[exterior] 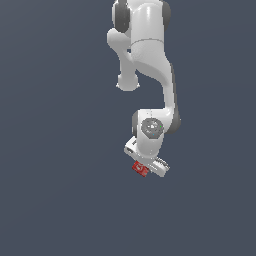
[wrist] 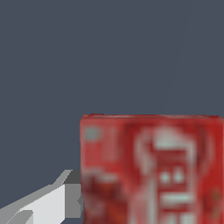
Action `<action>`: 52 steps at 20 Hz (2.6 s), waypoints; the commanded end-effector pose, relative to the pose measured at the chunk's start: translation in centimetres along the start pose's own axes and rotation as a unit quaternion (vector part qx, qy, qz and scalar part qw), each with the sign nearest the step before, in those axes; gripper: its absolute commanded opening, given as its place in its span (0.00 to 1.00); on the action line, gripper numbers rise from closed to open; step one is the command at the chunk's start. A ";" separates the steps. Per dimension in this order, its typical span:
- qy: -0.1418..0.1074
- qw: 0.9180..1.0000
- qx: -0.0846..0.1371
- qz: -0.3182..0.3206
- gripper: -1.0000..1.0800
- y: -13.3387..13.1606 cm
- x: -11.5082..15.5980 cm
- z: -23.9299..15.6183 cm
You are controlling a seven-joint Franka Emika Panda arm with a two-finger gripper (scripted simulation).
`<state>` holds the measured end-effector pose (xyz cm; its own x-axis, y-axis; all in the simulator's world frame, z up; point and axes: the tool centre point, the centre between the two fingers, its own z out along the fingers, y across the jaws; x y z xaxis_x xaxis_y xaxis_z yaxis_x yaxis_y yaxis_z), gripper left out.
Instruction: Pick up the object and move it to a goal position.
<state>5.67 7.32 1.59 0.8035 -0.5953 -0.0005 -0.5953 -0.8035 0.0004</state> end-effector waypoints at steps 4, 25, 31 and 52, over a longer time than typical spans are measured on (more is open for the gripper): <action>0.000 1.000 0.000 0.000 0.00 0.7 0.1 -0.9; -0.001 1.000 0.001 0.000 0.00 12.0 1.0 -15.4; -0.001 1.000 0.002 0.001 0.00 16.5 1.5 -21.5; 0.000 1.000 0.000 0.000 0.00 28.3 3.3 -37.5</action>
<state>-8.31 -17.01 38.55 0.8022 -0.5970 0.0005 -0.5970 -0.8022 -0.0013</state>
